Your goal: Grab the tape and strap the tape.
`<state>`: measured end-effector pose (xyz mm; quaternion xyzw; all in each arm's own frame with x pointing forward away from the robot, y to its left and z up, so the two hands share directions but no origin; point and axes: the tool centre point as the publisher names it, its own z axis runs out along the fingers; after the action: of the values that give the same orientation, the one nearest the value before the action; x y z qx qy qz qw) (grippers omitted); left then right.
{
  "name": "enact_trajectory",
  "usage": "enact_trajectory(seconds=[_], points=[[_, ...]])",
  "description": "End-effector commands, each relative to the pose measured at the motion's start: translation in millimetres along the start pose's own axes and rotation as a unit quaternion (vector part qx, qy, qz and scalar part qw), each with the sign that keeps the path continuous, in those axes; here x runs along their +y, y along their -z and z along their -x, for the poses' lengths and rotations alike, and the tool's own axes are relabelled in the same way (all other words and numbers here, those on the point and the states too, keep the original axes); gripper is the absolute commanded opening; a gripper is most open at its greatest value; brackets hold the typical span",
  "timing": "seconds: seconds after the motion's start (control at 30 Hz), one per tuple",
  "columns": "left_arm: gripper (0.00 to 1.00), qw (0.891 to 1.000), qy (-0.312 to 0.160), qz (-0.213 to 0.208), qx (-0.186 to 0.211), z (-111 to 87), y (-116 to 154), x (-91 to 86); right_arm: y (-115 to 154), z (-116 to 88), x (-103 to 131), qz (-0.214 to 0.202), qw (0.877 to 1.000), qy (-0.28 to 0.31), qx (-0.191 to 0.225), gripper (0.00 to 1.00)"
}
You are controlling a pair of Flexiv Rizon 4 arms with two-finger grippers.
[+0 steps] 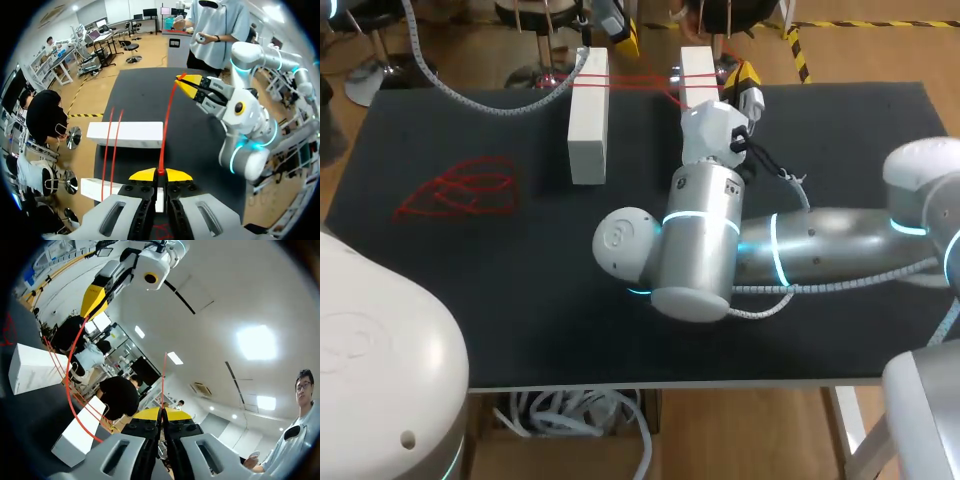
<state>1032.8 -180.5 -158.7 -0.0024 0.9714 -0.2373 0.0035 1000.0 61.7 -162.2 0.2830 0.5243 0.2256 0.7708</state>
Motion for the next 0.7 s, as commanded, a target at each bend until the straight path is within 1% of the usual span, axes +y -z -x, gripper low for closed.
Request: enact_trajectory(seconds=[0.03,0.1,0.13,0.2,0.23,0.27,0.3,0.37,0.4,0.43,0.47,0.5,0.57,0.63,0.7], points=[[0.0,1.0,0.001,0.002,0.001,0.2,1,-0.8,1,-6,3,-0.004,1.0,0.001,-0.012,0.0],[0.0,1.0,0.001,0.002,0.001,0.2,1,-0.8,1,-6,3,-0.004,1.0,0.001,-0.012,0.0],[0.0,1.0,0.001,0.002,0.001,0.2,1,-0.8,4,-7,7,-0.014,1.0,0.023,-0.002,0.0],[0.0,1.0,0.001,0.002,0.001,0.2,1,-0.8,12,-9,16,-0.001,0.997,0.082,-0.011,0.0],[0.0,1.0,0.001,0.002,0.001,0.2,1,-0.8,12,-10,19,-0.006,0.994,0.109,0.009,0.0],[0.0,1.0,0.001,0.002,0.001,0.2,1,-0.8,13,-11,22,0.001,0.989,0.146,0.007,0.0],[0.0,1.0,0.001,0.002,0.001,0.2,1,-0.8,14,-12,24,-0.001,0.985,0.171,0.014,0.0],[0.0,1.0,0.001,0.002,0.001,0.2,1,-0.8,14,-12,30,0.006,0.977,0.215,0.012,0.0],[0.0,1.0,0.001,0.002,0.001,0.2,1,-0.8,13,-12,32,0.002,0.975,0.221,0.021,0.0],[0.0,1.0,0.001,0.002,0.001,0.2,1,-0.8,12,-10,34,0.006,0.972,0.235,0.012,0.0],[0.0,1.0,0.001,0.002,0.001,0.2,1,-0.8,11,-10,36,0.006,0.967,0.252,0.021,0.0],[0.0,1.0,0.001,0.002,0.001,0.2,1,-0.8,9,-11,38,0.005,0.963,0.27,0.017,0.0],[0.0,1.0,0.001,0.002,0.001,0.2,1,-0.8,8,-13,40,0.004,0.953,0.301,0.021,0.0],[0.0,1.0,0.001,0.002,0.001,0.2,1,-0.8,6,-15,42,0.003,0.948,0.318,0.019,0.0],[0.0,1.0,0.001,0.002,0.001,0.2,1,-0.8,4,-18,43,0.003,0.941,0.338,0.026,0.0]])
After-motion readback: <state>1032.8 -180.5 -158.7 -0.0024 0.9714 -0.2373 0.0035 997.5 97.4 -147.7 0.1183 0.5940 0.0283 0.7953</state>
